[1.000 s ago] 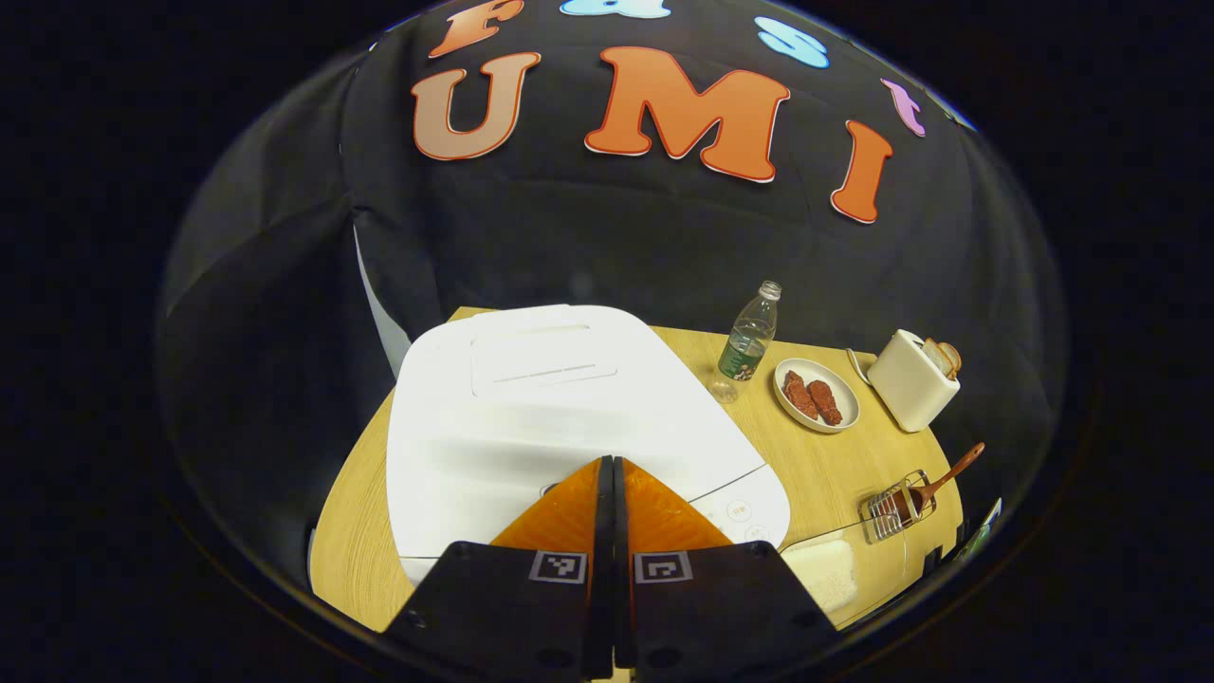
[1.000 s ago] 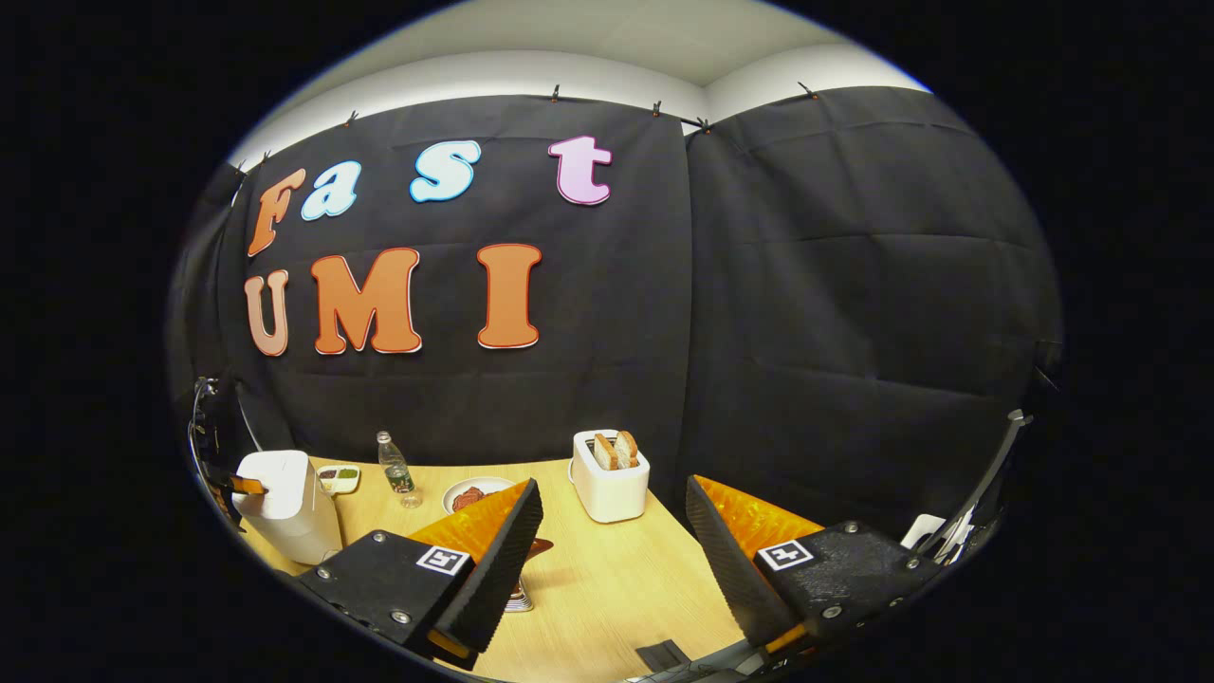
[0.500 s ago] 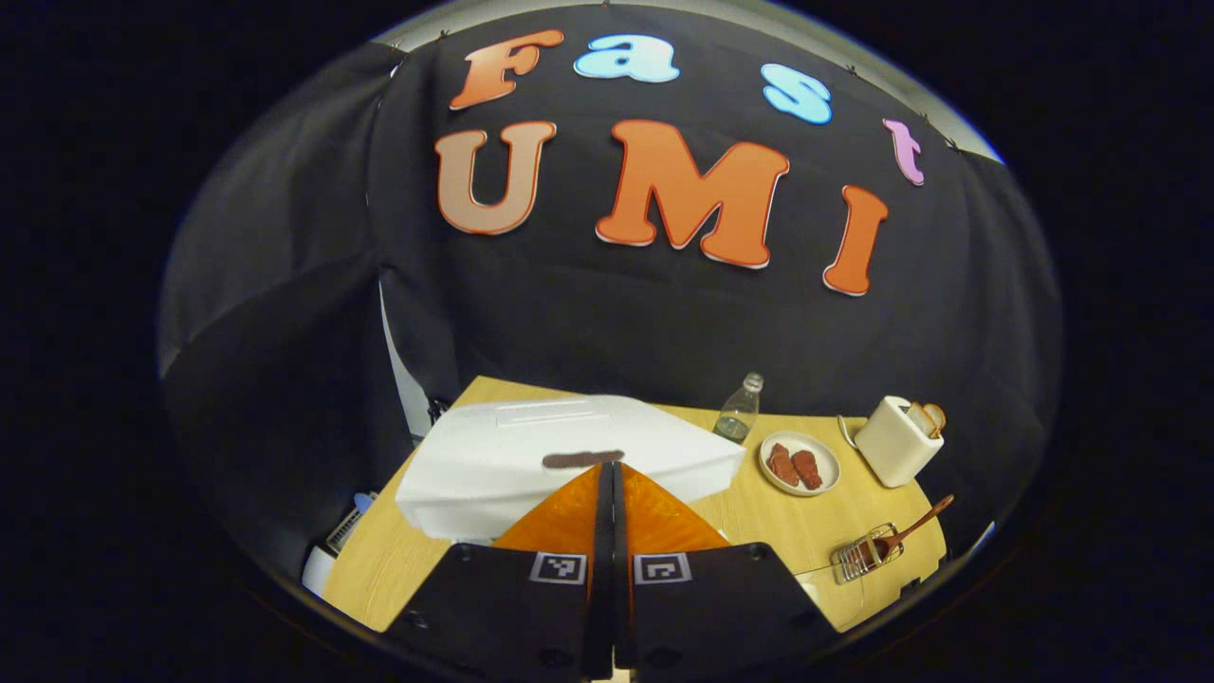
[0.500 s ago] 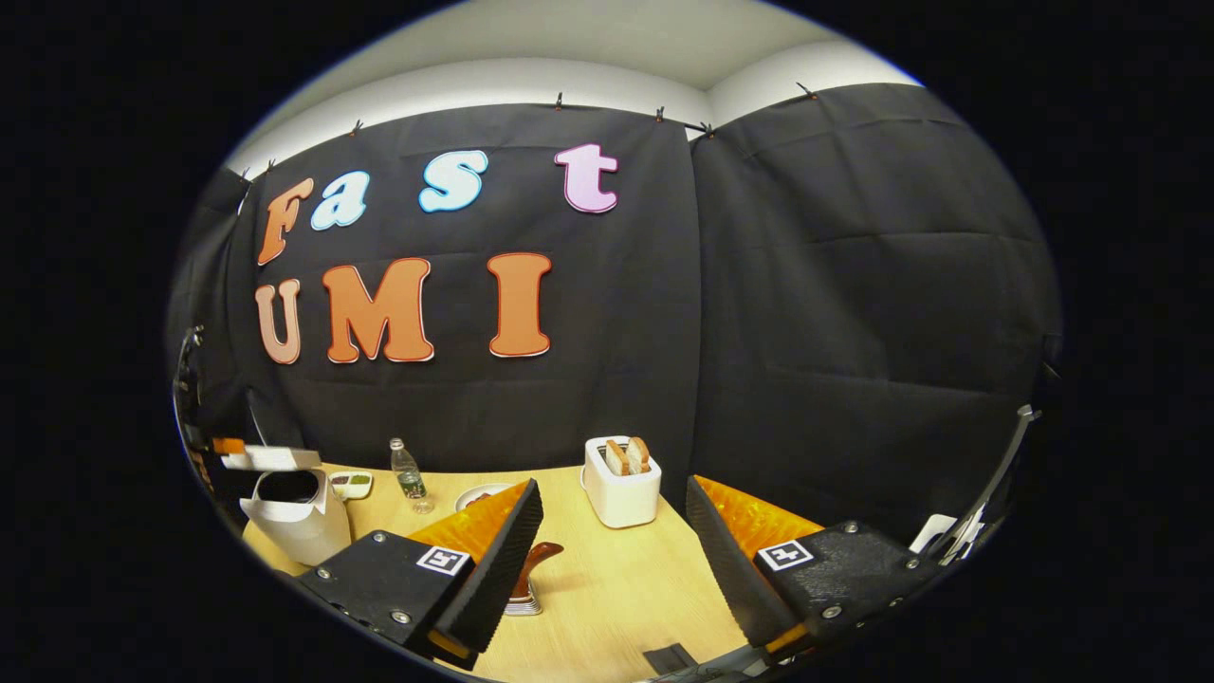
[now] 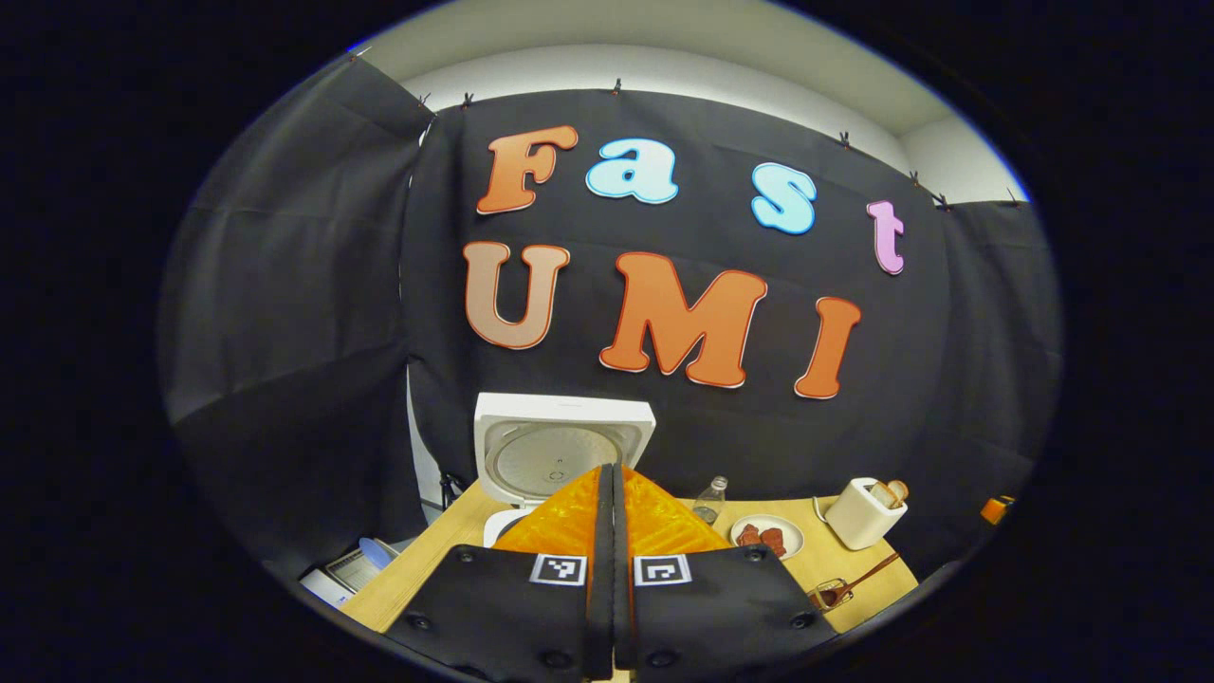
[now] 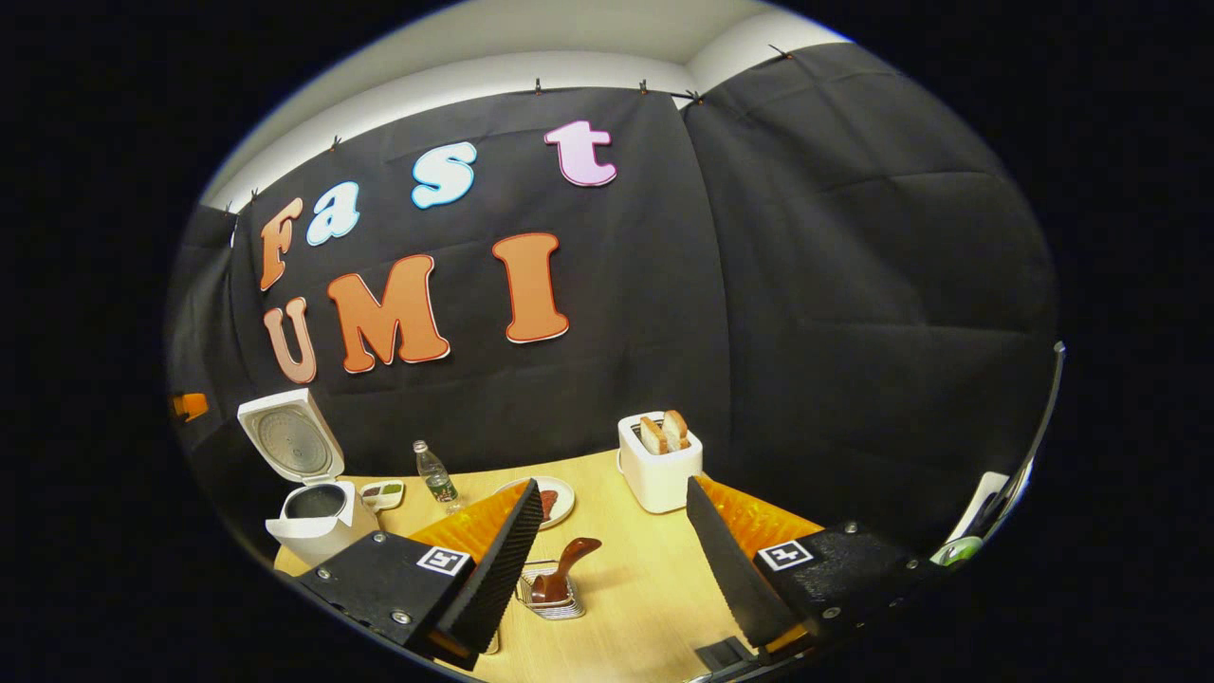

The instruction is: Close the left gripper, press the button to open the rice cooker; take a wooden spoon from the chopstick holder with the right hand, scoop a spoonful of rice and pour it into the rice cooker, then put the wooden spoon back into the chopstick holder.

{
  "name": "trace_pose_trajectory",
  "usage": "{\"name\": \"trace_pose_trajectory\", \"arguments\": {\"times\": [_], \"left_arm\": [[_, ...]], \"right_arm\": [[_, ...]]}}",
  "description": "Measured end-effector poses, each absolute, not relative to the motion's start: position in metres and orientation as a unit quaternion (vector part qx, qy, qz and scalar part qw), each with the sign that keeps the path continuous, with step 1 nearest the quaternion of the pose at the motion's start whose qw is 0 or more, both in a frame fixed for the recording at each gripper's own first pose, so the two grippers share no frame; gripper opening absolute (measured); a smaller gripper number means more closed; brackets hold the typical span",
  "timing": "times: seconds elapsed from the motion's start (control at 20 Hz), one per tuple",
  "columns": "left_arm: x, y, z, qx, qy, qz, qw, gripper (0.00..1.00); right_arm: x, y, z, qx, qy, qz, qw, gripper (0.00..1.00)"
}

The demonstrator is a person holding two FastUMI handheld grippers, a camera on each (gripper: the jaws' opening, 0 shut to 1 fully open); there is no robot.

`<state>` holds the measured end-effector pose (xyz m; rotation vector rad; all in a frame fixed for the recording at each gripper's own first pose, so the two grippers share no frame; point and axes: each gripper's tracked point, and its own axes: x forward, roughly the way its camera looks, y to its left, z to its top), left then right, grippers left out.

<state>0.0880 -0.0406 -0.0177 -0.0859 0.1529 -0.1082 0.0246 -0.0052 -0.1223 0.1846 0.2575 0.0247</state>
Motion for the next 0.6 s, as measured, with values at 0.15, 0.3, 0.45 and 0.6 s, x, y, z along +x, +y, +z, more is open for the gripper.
{"name": "trace_pose_trajectory", "arguments": {"times": [0.15,0.3,0.45,0.6], "left_arm": [[0.074,-0.038,0.008,-0.032,0.052,-0.047,0.997,0.04],[0.059,-0.042,0.02,-0.026,0.04,-0.042,0.998,0.05],[0.052,-0.035,0.021,-0.011,0.031,-0.026,0.999,0.05],[0.04,-0.022,0.017,-0.013,0.033,-0.001,0.999,0.05]], "right_arm": [[0.045,-0.003,-0.142,0.096,0.121,0.012,0.988,0.94],[0.062,0.006,-0.171,0.123,0.136,0.021,0.983,0.94],[0.075,0.016,-0.199,0.146,0.151,0.028,0.977,0.94],[0.088,0.03,-0.23,0.167,0.18,0.047,0.968,0.95]]}}
